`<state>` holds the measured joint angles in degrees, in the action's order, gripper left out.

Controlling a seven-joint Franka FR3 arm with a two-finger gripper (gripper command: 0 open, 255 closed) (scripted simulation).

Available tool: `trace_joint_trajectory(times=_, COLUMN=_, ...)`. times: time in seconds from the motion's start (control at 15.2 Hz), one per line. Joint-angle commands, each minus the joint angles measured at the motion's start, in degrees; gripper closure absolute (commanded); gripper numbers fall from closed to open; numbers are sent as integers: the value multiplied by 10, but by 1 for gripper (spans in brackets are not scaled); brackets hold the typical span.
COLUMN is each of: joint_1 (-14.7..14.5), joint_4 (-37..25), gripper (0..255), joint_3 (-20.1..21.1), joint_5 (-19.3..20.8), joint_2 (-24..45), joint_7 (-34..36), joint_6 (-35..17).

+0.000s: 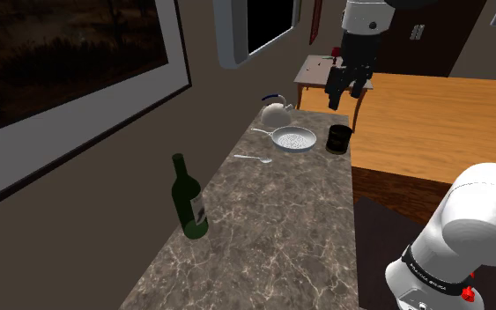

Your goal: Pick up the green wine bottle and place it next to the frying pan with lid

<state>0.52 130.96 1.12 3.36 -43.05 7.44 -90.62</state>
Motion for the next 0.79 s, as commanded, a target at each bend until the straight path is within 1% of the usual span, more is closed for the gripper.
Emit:
trace_joint_trajectory(times=0.0, joint_1=0, joint_4=0, gripper=0, joint_3=0, joint_5=0, joint_2=0, joint_7=0, joint_6=0)
trace_joint_trajectory(times=0.4, joint_1=-17, joint_4=-25, gripper=0, joint_3=48, joint_5=-36, joint_2=85, joint_7=59, joint_6=-56)
trace_joint_trajectory(times=0.73, joint_1=-29, joint_4=-65, gripper=0, joint_3=86, joint_5=-54, joint_2=166, joint_7=106, joint_6=-97)
